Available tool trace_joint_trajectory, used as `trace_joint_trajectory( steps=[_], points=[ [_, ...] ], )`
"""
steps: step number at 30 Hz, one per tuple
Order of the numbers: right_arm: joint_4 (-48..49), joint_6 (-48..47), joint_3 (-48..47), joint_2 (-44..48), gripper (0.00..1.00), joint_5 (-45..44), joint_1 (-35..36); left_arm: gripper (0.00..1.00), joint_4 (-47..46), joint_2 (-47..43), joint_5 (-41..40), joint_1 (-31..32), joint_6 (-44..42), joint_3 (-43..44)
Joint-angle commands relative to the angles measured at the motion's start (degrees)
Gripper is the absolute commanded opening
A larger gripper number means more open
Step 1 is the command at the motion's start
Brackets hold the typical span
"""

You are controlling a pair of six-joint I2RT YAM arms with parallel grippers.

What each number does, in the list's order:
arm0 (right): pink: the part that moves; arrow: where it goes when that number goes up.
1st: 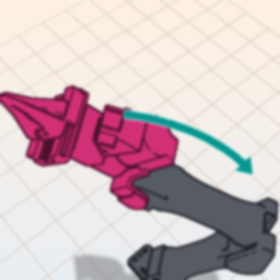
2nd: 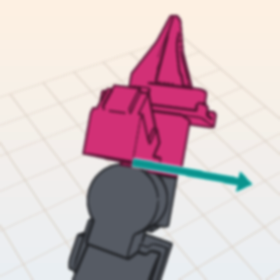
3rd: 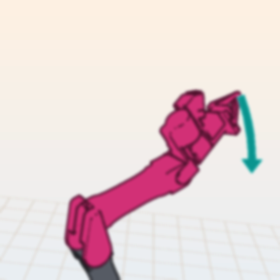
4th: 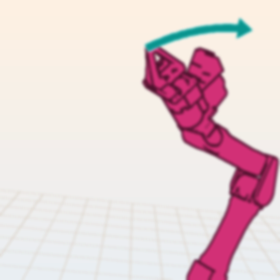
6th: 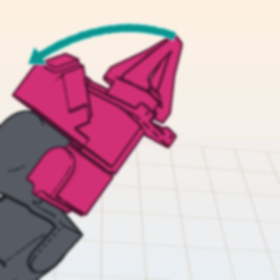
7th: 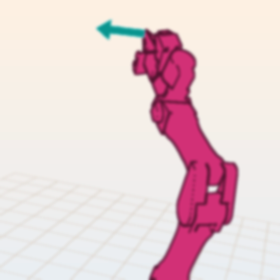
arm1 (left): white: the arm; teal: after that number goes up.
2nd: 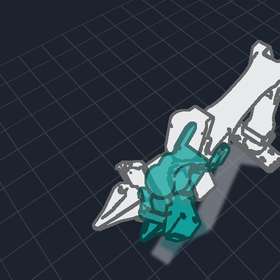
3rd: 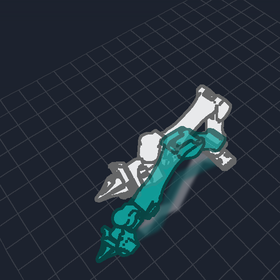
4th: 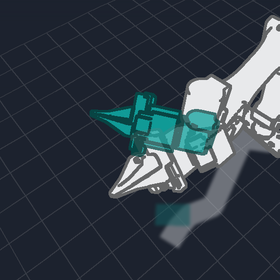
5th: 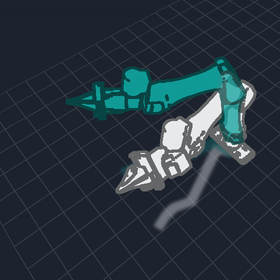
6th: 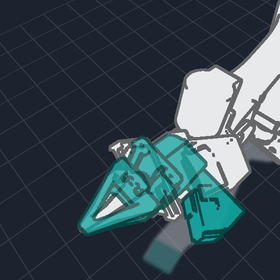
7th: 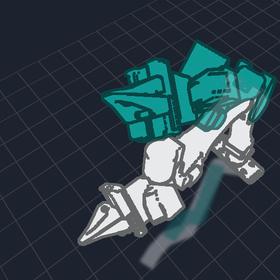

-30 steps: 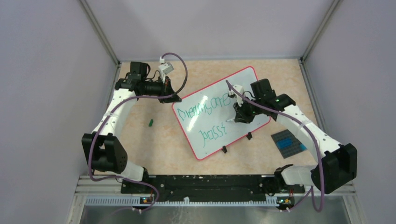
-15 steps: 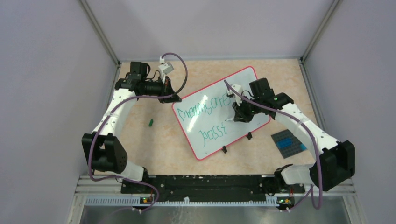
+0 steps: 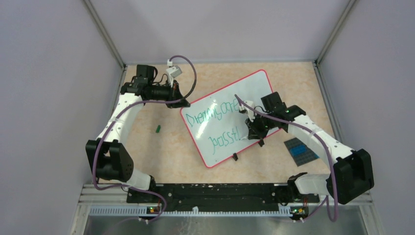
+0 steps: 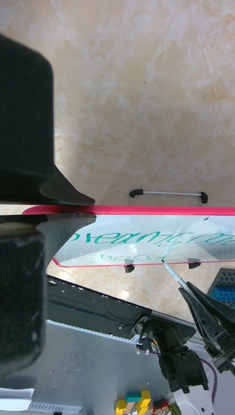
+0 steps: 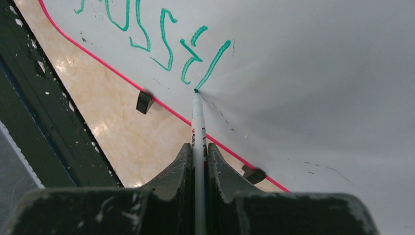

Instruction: Write a sentence on the whiteboard

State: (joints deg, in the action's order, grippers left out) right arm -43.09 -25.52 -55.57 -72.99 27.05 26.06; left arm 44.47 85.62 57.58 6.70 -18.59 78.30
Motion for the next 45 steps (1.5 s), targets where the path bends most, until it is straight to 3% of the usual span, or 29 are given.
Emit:
trace_joint_trajectory(
  steps=[1, 20, 34, 45],
  points=[
    [2.82, -0.93, 0.30, 1.62, 0.00, -0.68, -0.14, 0.00, 3.08, 0.57, -2.56, 1.47, -1.72, -2.40],
    [4.75, 0.56, -6.39, -1.59, 0.00, -2.62, -0.82, 0.00, 3.15, 0.42, -2.83, 1.47, -1.69, -2.46],
    [1.30, -1.75, -3.72, 0.53, 0.00, -2.11, -3.55, 0.00, 3.17, 1.03, -2.50, 1.48, -1.71, -2.42],
    [1.29, -0.90, -0.79, 1.01, 0.00, -1.12, -0.24, 0.00, 3.13, 1.02, -2.60, 1.47, -1.63, -2.35]
  ],
)
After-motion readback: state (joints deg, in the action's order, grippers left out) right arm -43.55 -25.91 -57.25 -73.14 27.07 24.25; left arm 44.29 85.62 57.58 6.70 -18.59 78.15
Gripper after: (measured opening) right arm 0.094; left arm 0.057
